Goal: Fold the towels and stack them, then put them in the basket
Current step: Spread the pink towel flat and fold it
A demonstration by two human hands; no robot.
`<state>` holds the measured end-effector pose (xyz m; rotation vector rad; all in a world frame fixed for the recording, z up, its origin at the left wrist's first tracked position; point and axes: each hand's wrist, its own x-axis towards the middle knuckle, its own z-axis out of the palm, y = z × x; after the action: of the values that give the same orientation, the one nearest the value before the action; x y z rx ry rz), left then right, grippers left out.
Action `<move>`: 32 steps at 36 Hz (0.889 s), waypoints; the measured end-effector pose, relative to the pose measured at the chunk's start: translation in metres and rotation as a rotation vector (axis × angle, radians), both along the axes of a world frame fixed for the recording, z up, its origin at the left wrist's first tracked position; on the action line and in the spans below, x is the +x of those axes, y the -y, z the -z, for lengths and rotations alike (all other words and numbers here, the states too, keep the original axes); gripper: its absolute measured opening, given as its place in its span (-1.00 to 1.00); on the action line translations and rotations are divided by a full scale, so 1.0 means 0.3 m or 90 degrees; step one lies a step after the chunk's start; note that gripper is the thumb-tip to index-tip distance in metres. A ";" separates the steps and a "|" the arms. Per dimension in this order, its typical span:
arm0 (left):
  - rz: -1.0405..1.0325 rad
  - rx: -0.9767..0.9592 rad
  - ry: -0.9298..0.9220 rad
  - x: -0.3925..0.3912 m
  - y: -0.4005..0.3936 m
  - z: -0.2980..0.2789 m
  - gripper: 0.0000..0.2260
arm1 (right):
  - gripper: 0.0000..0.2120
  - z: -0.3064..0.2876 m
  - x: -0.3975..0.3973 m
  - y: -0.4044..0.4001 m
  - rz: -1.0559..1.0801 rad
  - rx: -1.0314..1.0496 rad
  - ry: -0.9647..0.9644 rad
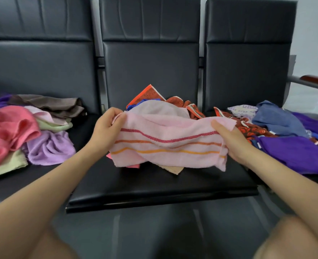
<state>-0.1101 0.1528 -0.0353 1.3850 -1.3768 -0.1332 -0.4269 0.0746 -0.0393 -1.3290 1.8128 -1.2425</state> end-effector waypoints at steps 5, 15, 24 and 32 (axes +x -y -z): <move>0.084 0.183 0.004 -0.026 -0.047 0.046 -0.87 | -0.83 -0.013 -0.026 -0.078 -0.428 0.085 -0.042; 0.083 0.264 0.044 -0.059 -0.138 0.052 -0.85 | -0.83 -0.007 -0.111 -0.102 -0.445 0.019 0.031; -0.055 0.115 -0.050 -0.020 -0.038 -0.020 -0.88 | -0.59 -0.057 -0.003 0.047 -0.261 -0.053 0.155; -0.159 0.142 0.028 0.084 0.096 0.028 -0.90 | -0.62 -0.040 0.128 0.185 -0.219 -0.090 0.030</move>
<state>-0.0848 0.1240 -0.0437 1.7438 -1.2399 -0.0938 -0.3886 0.0192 -0.0273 -1.5956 1.4086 -1.2164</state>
